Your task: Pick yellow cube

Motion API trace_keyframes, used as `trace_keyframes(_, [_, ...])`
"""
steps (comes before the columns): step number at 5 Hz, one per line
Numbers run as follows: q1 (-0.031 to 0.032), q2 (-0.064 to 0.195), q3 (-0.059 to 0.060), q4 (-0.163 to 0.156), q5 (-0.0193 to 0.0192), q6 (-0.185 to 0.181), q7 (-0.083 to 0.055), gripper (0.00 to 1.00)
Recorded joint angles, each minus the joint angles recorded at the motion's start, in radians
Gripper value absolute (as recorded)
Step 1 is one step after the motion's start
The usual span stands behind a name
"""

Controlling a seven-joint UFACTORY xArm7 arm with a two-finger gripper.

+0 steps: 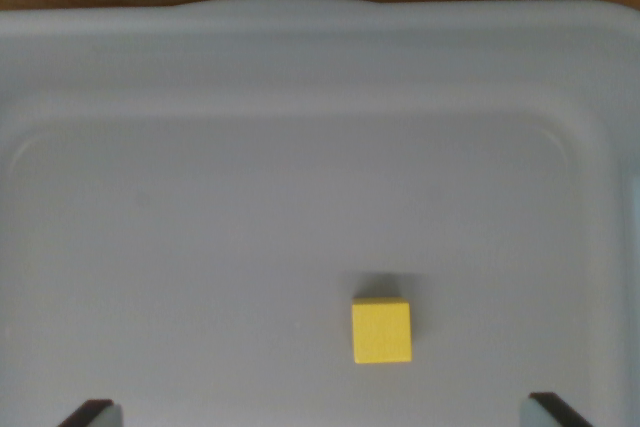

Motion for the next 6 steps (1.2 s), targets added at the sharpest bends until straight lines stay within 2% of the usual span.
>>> trace_keyframes(3, [-0.0009, 0.01, -0.002, -0.016, 0.0008, -0.022, -0.004, 0.0])
trace_keyframes(4, [-0.002, 0.022, -0.003, -0.037, 0.0017, -0.049, -0.009, 0.0])
trace_keyframes(5, [-0.002, 0.022, -0.003, -0.037, 0.0017, -0.049, -0.009, 0.0])
trace_keyframes(6, [-0.0034, 0.036, -0.006, -0.06, 0.0028, -0.08, -0.016, 0.0])
